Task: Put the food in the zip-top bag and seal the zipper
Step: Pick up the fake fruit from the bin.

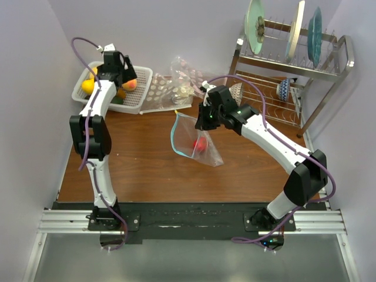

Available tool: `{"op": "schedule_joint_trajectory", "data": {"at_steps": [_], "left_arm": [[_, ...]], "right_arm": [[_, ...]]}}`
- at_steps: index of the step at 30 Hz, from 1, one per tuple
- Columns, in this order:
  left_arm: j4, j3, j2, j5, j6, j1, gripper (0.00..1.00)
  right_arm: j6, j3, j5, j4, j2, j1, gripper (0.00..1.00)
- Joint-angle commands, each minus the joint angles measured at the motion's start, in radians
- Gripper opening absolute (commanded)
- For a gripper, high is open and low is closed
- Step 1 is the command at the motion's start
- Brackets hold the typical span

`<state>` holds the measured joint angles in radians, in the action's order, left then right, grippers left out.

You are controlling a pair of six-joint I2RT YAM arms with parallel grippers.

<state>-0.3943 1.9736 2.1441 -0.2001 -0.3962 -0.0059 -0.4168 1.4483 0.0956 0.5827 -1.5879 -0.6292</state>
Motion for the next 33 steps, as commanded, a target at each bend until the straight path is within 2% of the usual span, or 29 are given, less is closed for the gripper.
{"op": "schedule_joint_trajectory", "data": {"at_steps": [1, 15, 28, 33], "left_arm": [[-0.015, 0.097, 0.069, -0.004, 0.005, 0.056, 0.99], [0.048, 0.100, 0.206, 0.053, -0.029, 0.121, 0.96], [0.083, 0.120, 0.243, 0.087, -0.043, 0.127, 0.76], [0.084, 0.116, 0.240, 0.084, -0.032, 0.126, 0.73]], "right_arm": [[0.023, -0.002, -0.002, -0.003, 0.036, 0.000, 0.00], [0.021, -0.019, 0.006, 0.000, 0.045, -0.001, 0.00], [0.021, -0.016, 0.001, 0.009, 0.054, -0.001, 0.00], [0.019, -0.011, 0.006, 0.009, 0.054, -0.001, 0.00]]}}
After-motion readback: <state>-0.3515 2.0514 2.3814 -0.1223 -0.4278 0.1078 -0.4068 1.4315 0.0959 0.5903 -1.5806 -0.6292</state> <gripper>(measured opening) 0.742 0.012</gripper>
